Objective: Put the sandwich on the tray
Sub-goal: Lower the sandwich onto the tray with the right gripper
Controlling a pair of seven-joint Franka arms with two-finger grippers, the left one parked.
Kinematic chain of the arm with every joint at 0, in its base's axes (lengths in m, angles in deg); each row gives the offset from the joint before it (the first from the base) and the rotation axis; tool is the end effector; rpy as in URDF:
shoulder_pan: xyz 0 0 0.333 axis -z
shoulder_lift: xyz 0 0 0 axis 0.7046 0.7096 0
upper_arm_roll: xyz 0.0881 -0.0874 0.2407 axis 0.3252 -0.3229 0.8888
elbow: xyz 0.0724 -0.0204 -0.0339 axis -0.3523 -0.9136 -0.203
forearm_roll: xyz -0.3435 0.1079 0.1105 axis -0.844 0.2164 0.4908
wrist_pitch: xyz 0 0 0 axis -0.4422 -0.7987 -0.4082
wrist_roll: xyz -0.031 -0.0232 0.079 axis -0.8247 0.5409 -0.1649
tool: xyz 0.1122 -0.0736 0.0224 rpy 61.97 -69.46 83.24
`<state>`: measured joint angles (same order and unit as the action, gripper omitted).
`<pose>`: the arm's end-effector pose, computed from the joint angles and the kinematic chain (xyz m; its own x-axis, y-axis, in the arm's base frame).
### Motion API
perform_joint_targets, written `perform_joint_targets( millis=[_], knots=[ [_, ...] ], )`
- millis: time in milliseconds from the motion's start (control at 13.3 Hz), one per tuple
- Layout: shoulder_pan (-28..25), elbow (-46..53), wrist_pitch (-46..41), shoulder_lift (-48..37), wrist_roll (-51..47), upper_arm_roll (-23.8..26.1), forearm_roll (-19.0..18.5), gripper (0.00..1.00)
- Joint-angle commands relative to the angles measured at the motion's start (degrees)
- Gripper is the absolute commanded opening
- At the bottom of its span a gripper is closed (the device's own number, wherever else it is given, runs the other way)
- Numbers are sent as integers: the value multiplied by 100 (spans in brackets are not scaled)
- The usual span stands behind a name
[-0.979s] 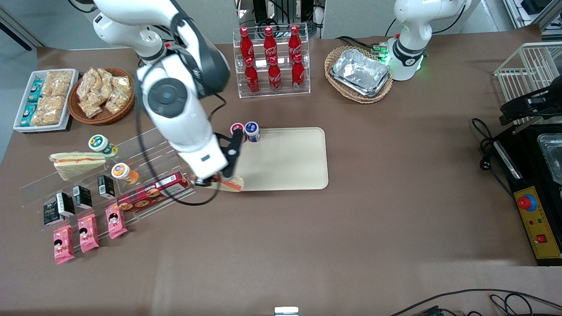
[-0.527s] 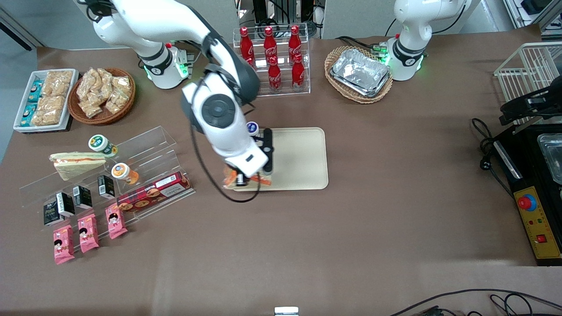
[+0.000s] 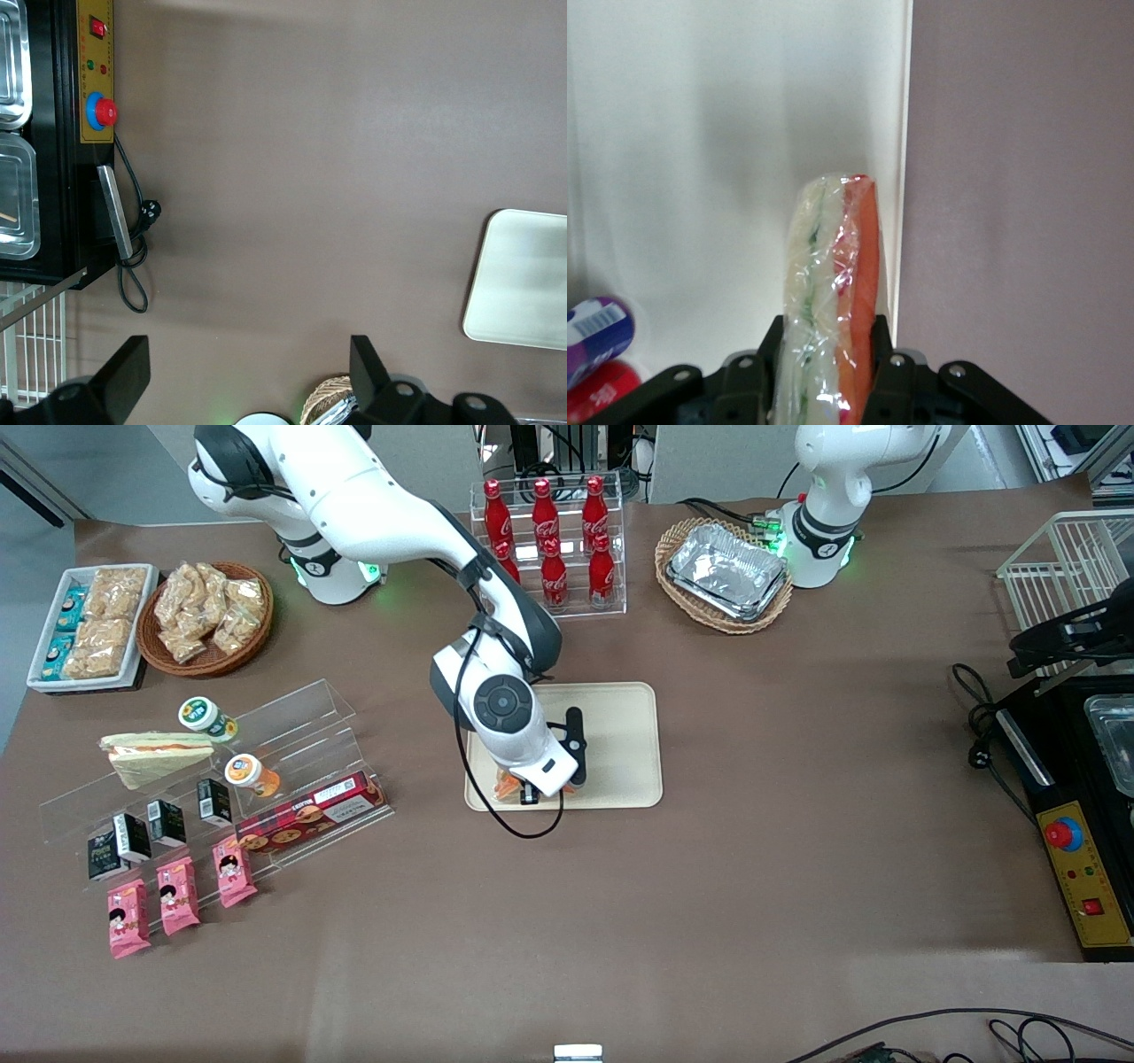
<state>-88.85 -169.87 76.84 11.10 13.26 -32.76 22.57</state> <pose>0.5148 0.4199 0.2206 -0.0106 0.9999 0.0057 0.9969 0.0110 -0.0779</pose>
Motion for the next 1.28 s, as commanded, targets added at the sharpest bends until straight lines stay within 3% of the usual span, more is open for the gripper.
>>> perform_joint_targets(
  millis=[0,377,527,603,678,979,1205],
  knots=[
    [-111,60,265,205,-20,31,182,41],
    [-270,60,380,381,-160,58,235,42],
    [-288,60,415,452,-204,58,471,50],
    [-271,60,415,496,-204,58,603,60],
    [-262,68,407,513,-204,49,770,100],
    [-174,130,354,409,-204,14,833,100],
    [115,139,82,-135,-231,14,929,100]
  ],
)
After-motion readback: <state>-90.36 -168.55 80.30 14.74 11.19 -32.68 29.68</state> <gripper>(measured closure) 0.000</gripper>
